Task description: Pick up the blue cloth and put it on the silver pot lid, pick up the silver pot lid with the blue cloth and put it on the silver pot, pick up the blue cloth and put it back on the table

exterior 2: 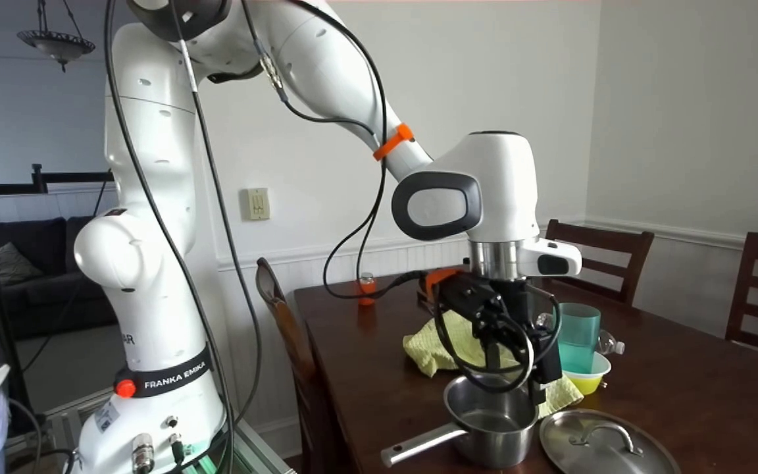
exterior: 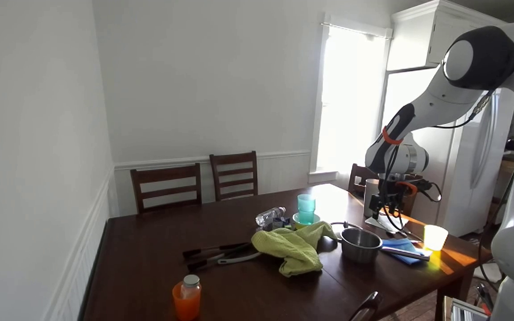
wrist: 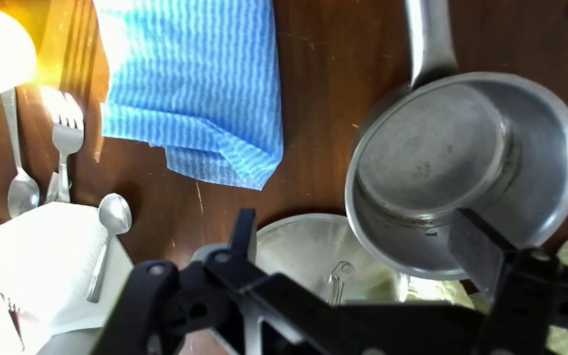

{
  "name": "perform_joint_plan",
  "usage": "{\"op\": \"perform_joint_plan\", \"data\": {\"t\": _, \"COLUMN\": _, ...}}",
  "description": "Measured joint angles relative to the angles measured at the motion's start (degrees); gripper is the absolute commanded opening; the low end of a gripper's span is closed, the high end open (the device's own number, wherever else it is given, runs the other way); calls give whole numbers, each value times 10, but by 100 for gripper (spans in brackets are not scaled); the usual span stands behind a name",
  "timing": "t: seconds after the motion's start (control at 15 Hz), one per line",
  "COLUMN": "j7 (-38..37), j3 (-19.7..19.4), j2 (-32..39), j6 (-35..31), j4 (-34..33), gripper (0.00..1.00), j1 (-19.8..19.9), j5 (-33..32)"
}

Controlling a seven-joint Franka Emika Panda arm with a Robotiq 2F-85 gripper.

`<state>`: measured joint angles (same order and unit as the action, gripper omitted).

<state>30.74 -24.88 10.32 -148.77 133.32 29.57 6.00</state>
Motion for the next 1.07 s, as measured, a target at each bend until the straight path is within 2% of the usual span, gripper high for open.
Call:
{"op": "perform_joint_plan", "data": {"t": 0.27, "j7": -7, "j3": 1, "j2": 18, "j6": 0, "j4": -3, "gripper": 100, "j1": 10, "j5": 0}}
{"op": "perform_joint_plan", "data": {"t": 0.73, "j7": -10, "j3": 1, "j2": 85, "j6": -10, "j4": -33, "gripper": 100, "j1": 85, "j5": 0}}
{"op": "perform_joint_plan", "data": {"t": 1.07, "j7": -10, "j3": 45, "j2": 130, "j6": -13, "j4": -51, "gripper": 100, "j1": 153, "j5": 4}}
